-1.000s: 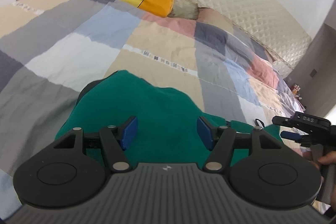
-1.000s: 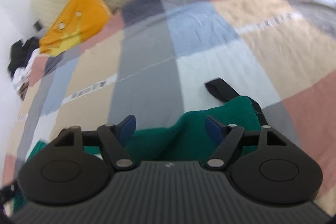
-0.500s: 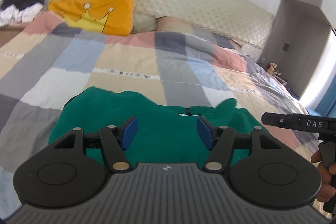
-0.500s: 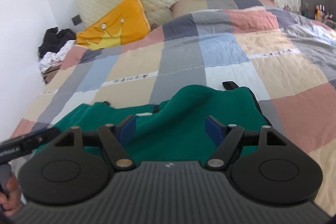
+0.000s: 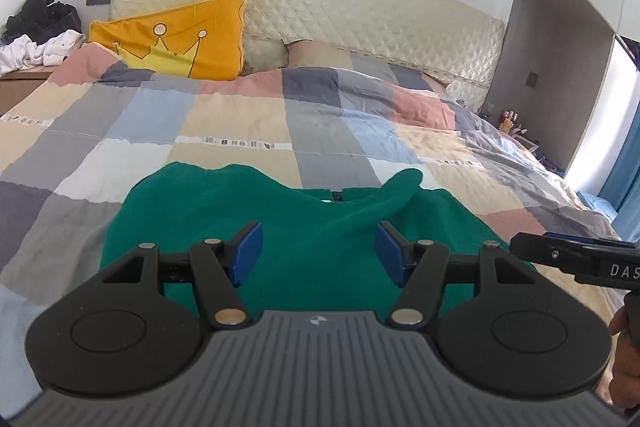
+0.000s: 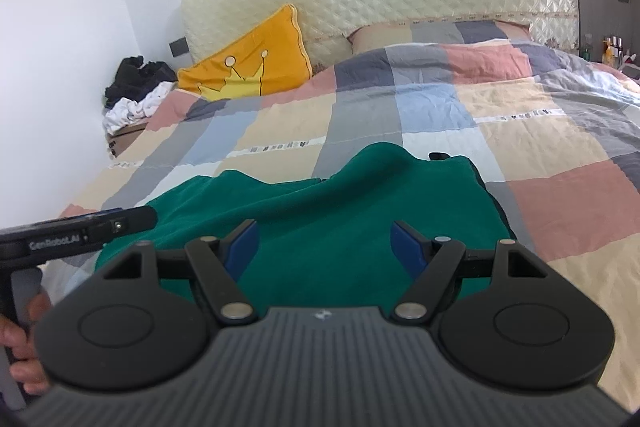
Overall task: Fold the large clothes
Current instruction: 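Move both open grippers over the hem of the folded hoodie, then grasp the hoodie hem with both grippers and fold it toward the collar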
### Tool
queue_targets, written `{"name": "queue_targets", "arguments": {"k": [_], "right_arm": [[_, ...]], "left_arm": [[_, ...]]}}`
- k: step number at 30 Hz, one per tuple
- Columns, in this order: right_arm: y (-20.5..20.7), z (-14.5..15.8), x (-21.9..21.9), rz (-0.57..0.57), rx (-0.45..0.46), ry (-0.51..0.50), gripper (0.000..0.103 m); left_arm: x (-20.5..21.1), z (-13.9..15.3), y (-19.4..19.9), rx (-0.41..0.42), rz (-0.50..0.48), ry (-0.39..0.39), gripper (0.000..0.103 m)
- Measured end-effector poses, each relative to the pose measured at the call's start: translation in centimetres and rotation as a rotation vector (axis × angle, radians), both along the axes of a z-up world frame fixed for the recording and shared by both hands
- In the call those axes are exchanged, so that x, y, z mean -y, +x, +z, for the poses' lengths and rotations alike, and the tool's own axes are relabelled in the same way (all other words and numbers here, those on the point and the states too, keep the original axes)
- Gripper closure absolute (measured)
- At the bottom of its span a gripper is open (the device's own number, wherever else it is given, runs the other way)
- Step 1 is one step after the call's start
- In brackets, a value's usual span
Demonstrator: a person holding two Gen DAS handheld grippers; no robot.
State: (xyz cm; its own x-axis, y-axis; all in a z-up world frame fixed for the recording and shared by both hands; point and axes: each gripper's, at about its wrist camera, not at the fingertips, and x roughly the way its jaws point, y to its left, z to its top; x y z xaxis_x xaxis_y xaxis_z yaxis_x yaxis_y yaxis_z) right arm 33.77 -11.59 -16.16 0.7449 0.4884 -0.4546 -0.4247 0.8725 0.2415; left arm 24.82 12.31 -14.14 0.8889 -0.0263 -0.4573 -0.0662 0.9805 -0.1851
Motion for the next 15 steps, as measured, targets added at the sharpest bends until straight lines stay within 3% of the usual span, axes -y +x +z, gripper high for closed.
{"name": "queue_targets", "arguments": {"k": [10, 15], "right_arm": [[-2.8, -1.1, 1.3, -0.016, 0.013, -0.001, 0.029], [-3.5, -1.5, 1.6, -0.025, 0.0, 0.003, 0.029]], "left_arm": [[3.0, -0.8, -3.2, -0.016, -0.024, 0.057, 0.035], [4.0, -1.1, -4.5, -0.018, -0.034, 0.043, 0.035]]}}
